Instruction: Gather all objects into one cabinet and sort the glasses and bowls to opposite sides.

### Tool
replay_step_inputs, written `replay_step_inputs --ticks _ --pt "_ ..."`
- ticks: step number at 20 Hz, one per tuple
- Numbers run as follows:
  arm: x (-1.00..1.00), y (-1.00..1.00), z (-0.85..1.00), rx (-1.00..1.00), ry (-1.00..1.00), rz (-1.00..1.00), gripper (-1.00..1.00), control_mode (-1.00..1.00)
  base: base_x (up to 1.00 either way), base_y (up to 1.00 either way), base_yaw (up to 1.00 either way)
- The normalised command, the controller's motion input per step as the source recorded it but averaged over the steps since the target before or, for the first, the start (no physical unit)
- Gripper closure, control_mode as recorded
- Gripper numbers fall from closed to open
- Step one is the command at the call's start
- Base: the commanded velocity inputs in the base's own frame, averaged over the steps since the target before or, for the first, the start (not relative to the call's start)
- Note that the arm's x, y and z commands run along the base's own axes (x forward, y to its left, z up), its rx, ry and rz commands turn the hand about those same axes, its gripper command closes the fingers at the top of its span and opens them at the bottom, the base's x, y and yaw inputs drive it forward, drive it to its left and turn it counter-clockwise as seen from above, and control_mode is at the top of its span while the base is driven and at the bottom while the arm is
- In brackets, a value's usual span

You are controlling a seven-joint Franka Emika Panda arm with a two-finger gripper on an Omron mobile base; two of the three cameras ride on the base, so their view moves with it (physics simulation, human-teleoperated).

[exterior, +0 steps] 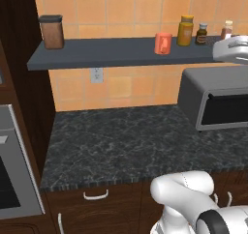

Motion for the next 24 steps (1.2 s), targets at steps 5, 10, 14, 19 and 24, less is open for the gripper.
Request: replay_step_inputs --ticks 5,10,14,19,24 --pt "0.78 0.01 -0.18 -0.04 0.09 -0.04 -1.0 -1.0 0.0 0.0 0.0" --pt "1.0 0.05 -0.16 -0.07 0.17 0.0 -1.0 -1.0 0.0 0.0 0.0" --pt "0.99 0.0 -0.02 -0.05 0.13 0.0 -1.0 -1.0 0.0 0.0 0.0" --pt "0.71 0.0 0.0 -0.05 0.05 -0.02 -1.0 -1.0 0.0 0.0 0.0" --pt "0.47 -0.01 -0.31 0.0 0.12 -0.03 -1.0 -1.0 0.0 0.0 0.0"
